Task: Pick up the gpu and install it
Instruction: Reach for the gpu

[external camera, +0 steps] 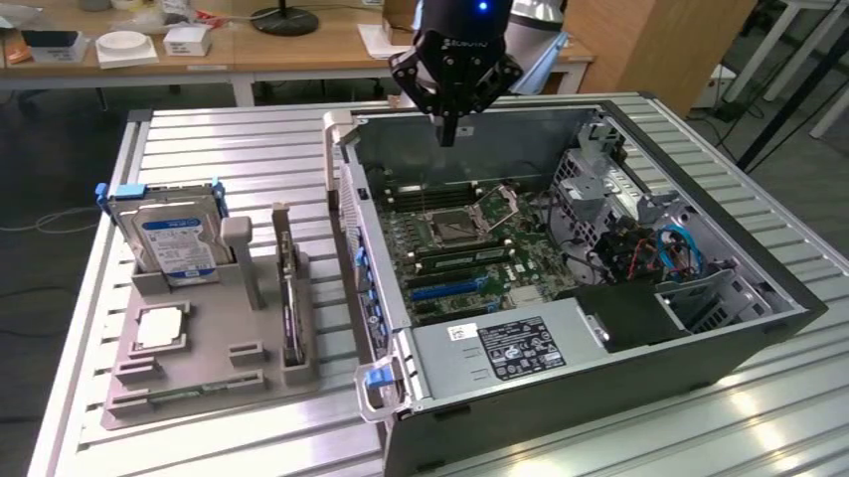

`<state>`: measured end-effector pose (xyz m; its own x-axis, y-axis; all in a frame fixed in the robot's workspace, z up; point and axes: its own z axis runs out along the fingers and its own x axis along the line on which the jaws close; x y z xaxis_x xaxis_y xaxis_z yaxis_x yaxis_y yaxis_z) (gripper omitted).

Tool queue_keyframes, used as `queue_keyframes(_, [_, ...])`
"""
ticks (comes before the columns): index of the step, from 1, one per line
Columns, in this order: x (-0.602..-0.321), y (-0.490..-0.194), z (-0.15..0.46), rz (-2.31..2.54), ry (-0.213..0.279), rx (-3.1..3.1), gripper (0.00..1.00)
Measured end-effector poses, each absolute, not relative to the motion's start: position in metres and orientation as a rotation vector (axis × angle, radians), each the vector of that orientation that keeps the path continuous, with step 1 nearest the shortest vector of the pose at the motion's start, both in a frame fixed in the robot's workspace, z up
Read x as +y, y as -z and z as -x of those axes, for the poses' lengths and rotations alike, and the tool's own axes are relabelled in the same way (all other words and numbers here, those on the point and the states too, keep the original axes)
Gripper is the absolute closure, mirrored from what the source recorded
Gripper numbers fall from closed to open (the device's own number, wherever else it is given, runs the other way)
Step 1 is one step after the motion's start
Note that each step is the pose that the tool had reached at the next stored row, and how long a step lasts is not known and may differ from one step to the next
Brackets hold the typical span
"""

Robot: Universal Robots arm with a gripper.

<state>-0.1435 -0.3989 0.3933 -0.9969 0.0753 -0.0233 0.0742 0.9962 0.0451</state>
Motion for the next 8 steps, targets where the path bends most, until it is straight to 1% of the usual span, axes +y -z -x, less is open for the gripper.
queue_keyframes(8, [-0.3989,-0.3933,0.1503,-0.117,-0.069,3.114,0.89])
